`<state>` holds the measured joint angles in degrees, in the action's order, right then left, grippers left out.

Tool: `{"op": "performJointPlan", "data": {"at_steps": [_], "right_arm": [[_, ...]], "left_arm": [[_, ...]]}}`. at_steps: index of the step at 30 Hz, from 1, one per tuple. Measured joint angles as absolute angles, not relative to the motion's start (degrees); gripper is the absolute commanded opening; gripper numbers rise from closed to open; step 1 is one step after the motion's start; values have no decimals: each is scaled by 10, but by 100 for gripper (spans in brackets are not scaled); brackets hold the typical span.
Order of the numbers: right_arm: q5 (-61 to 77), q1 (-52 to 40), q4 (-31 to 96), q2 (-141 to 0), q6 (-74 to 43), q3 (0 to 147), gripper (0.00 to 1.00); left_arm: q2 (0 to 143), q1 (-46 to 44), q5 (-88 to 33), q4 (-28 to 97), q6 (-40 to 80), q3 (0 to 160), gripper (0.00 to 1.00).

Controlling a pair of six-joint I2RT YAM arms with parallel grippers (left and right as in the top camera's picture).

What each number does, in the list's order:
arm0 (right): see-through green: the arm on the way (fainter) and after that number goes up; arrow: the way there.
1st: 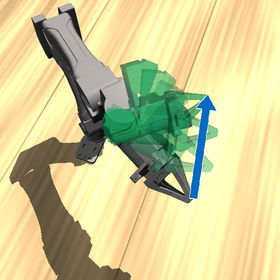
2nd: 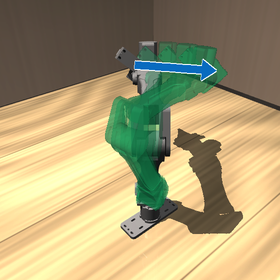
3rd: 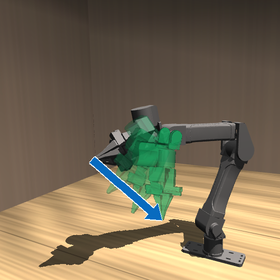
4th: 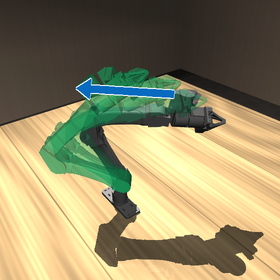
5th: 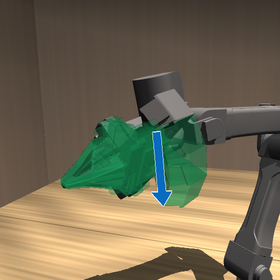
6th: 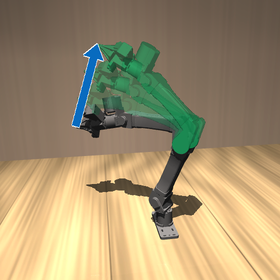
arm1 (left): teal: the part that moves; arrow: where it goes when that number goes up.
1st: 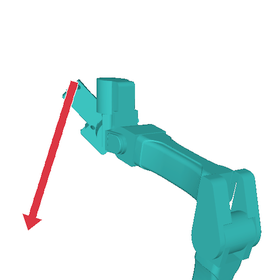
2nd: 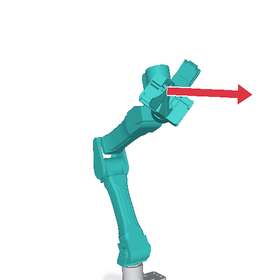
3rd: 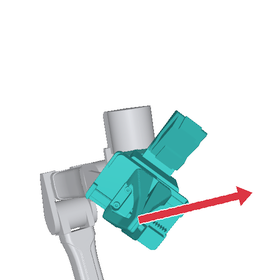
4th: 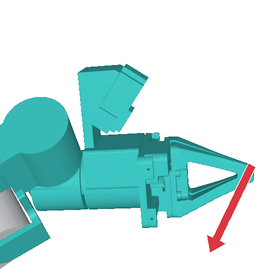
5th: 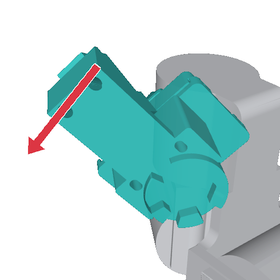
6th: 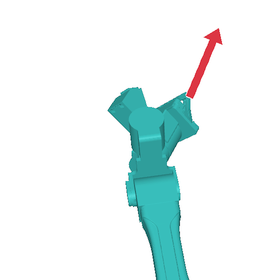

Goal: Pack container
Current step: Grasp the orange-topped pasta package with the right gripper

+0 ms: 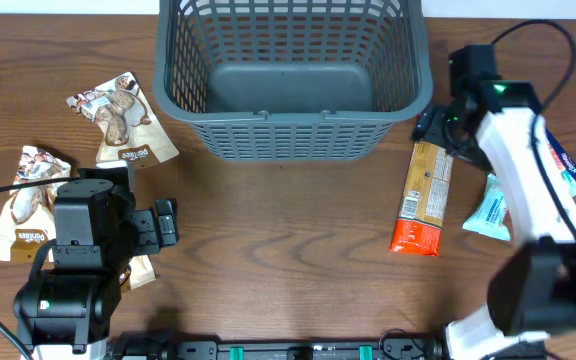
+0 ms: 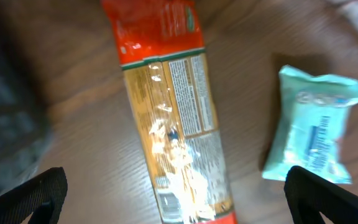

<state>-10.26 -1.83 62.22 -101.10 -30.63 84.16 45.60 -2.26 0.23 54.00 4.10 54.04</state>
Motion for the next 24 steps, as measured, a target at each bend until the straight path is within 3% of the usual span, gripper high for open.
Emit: {"op": "performJointPlan", "data": {"at_steps": [12,24], "right_arm": [[-83,15,560,-1094,-265,830,99],[-43,39,465,-1103,-209,724,99]], "left_arm": [[456,-23,4,540,41,540,99],[456,-22,4,521,41,540,98]]}}
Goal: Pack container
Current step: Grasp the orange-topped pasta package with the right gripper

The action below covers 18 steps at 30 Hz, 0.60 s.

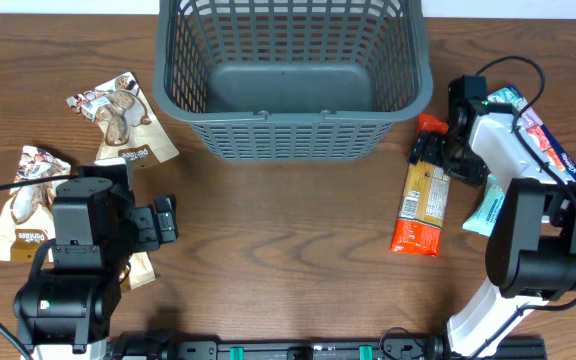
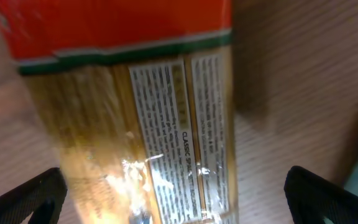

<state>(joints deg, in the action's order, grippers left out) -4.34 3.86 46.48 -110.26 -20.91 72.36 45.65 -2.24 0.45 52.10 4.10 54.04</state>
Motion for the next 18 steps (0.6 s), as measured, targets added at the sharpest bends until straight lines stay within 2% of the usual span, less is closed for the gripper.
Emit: {"op": "performJointPlan", "data": {"at_steps": [5,6,7,10,15,18], "right_arm": [[-27,39,423,-1100,-205,679,99],[-25,39,416,-1098,-204,673,96],[-23,39,412,-1096,-203,669,91],[-20,39,402,-1091,-199,660,64],[-22,39,397,-1089,-199,657,39],[-21,39,393,-1087,-196,656,17]], "left_arm": [[457,-23,4,512,41,540,98],[457,-23,4,512,41,540,98],[458,-23,4,511,41,540,98],[464,-23,4,511,41,540,98],[479,-23,4,511,41,540,98],[484,-23,4,511,41,540,98]]}}
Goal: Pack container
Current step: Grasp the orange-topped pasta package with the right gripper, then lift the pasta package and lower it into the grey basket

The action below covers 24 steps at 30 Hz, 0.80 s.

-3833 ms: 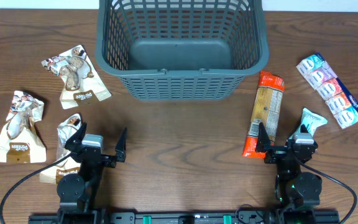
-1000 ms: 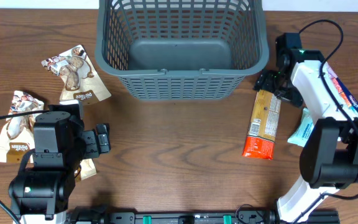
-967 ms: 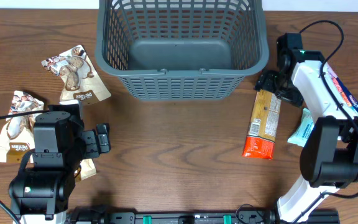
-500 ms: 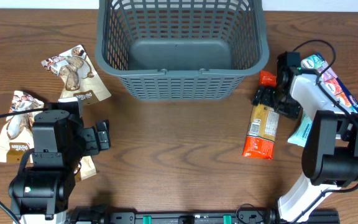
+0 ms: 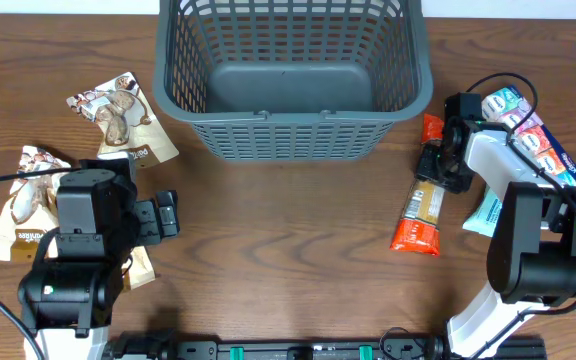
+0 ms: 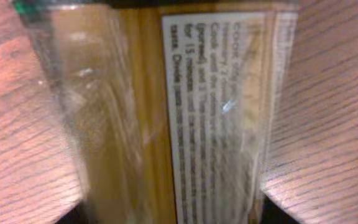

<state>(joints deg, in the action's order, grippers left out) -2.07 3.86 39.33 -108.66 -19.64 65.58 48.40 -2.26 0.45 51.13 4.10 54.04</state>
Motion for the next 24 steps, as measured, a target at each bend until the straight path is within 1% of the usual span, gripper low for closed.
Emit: {"op": "performJointPlan", "data": {"at_steps": [1,2,7,14,19,24], "right_arm": [[-21,39,393,-1085,-196,656,8],[-22,39,392,-1082,-197,656,1],[-24,39,389,-1072,-197,662,1],[-29,39,457,-1093,-173,727,1],[-33,39,483,-1088,-150,835,1],[-43,39,483,-1038,-124,947,1]], "left_arm": [[485,-23,4,511,41,540,98],[486,-23,4,511,41,540,98],[486,-23,4,511,41,540,98],[486,-23,4,512,41,540,98],[486,-23,4,512,41,540,99],[486,-23,4,516,41,540,98]]}}
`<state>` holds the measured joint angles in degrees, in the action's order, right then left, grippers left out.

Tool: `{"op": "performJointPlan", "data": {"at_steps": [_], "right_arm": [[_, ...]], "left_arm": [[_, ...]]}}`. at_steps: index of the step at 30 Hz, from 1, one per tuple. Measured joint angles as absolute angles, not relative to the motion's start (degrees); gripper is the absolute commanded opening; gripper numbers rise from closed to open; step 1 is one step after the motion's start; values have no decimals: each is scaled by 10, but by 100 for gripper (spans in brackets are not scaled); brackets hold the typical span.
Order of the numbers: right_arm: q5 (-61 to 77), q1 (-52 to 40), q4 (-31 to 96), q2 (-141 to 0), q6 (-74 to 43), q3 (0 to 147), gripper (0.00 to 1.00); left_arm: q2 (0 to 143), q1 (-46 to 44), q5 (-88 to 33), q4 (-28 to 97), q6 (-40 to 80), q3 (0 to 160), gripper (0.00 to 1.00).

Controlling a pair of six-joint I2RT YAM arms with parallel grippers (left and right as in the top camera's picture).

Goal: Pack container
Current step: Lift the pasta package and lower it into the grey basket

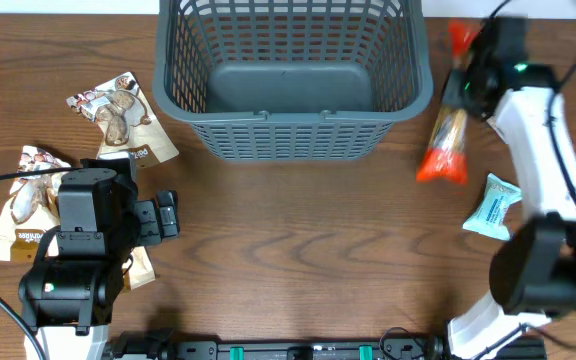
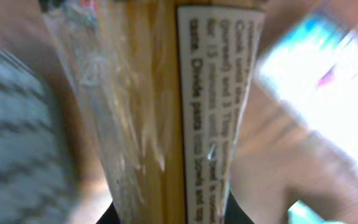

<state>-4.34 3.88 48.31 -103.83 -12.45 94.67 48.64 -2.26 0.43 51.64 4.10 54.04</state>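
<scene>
A long clear packet of spaghetti point(image 1: 446, 135) with orange ends hangs tilted in the air beside the right wall of the grey basket point(image 1: 290, 125). My right gripper point(image 1: 473, 85) is shut on the spaghetti packet point(image 2: 173, 124), which fills the right wrist view with its white label. The basket holds nothing. My left gripper point(image 1: 168, 217) rests low at the left, its jaws too small to judge. Snack pouches point(image 1: 120, 115) lie at the left.
A teal wipes pack point(image 1: 491, 207) lies on the wood right of centre, under the right arm. Another snack pouch point(image 1: 26, 200) lies at the far left edge, partly under the left arm. The brown table point(image 1: 298, 260) carries a dark rail at its front edge.
The spaghetti packet lay on the table with my right gripper down around it; now it is lifted off the wood and hangs by the basket's right wall. The left arm is unchanged.
My right gripper hovered open above the spaghetti packet lying right of the basket. It was then lower over the packet, then down with its fingers at the packet's sides. Now it holds the packet off the table near the basket.
</scene>
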Motion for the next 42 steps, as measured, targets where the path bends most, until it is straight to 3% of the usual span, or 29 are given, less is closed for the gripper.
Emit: {"op": "performJointPlan", "data": {"at_steps": [8,13,20,28,35,42], "right_arm": [[-31,32,468,-916,-23,1070,1],[65,-8,446,-868,149,1084,1],[186,-119,348,-884,340,1083,1],[230,-168,220,-947,400,1083,1],[296,-176,295,-1062,444,1084,1],[251,-182,431,-1189,456,1082,1]], "left_arm": [[486,-23,4,523,41,540,99],[486,-23,4,523,41,540,98],[486,-23,4,527,41,540,99],[486,-23,4,536,41,540,99],[486,-23,4,538,41,540,98],[486,-23,4,539,41,540,98]]}}
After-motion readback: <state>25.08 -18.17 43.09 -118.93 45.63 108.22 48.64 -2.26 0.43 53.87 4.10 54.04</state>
